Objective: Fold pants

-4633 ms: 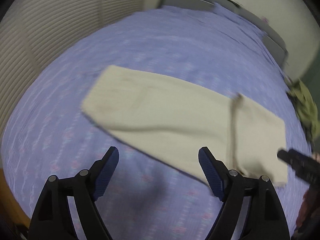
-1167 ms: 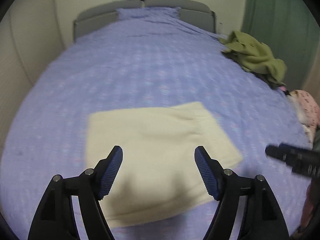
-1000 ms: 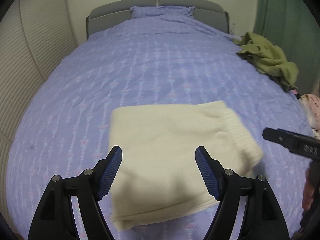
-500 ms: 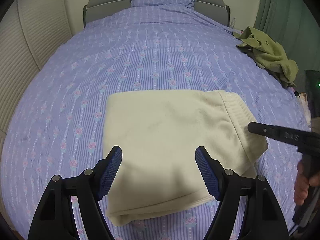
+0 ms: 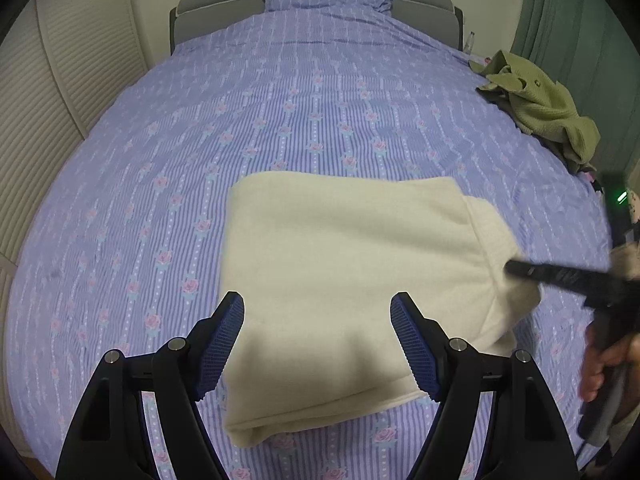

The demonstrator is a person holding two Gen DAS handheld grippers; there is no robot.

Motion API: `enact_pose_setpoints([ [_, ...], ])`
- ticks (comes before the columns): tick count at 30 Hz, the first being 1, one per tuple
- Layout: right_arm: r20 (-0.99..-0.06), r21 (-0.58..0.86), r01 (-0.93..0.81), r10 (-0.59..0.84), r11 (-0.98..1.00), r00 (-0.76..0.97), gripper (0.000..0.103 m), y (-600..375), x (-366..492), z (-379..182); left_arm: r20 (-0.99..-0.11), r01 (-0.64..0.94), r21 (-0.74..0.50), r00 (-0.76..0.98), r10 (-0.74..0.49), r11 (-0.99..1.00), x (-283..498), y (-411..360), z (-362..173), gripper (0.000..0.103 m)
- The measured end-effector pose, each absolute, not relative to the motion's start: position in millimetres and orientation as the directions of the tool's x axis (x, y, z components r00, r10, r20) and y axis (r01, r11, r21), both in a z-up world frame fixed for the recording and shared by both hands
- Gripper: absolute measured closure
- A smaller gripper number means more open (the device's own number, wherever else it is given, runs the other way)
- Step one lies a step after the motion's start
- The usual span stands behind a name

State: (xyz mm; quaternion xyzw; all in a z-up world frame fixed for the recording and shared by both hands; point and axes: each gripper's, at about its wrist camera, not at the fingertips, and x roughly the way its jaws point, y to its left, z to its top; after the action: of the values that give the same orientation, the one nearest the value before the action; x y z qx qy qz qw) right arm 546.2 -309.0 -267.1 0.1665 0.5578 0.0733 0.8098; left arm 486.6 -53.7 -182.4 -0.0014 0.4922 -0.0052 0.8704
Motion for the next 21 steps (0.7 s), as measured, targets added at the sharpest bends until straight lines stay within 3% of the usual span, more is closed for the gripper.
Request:
enact_pose_setpoints([
  [3, -0.892, 0.327, 0.097, 0.273, 0.940, 0.360, 0.090, -313, 541, -280, -0.854, 0.015, 0.007, 0.520, -0.002, 1.000, 484, -53, -181, 0.028],
  [5, -0.905, 0.280, 0.103, 0.226, 0.954, 0.361, 0.057, -312, 538, -274, -0.853, 0.013, 0.019, 0.521, 0.009, 1.000, 483, -51, -181, 0.028],
  [7, -0.908, 0.230, 0.103, 0.175, 0.968, 0.381, 0.045, -311, 533, -262, -0.852, 0.004, 0.026, 0.522, 0.020, 1.000, 481, -47, -182, 0.028],
  [9, -0.878, 0.302, 0.081, 0.244, 0.950, 0.413, 0.043, -316, 527, -247, -0.854, -0.011, 0.030, 0.519, 0.032, 0.999, 479, -42, -185, 0.028],
  [11, -0.846, 0.376, 0.061, 0.315, 0.925, 0.431, 0.024, -320, 518, -242, -0.860, -0.029, 0.028, 0.509, 0.039, 0.999, 478, -38, -188, 0.028],
  [21, -0.805, 0.572, 0.195, 0.500, 0.797, 0.318, 0.023, -327, 519, -318, -0.867, 0.000, 0.063, 0.496, 0.055, 0.998, 476, -42, -190, 0.028],
])
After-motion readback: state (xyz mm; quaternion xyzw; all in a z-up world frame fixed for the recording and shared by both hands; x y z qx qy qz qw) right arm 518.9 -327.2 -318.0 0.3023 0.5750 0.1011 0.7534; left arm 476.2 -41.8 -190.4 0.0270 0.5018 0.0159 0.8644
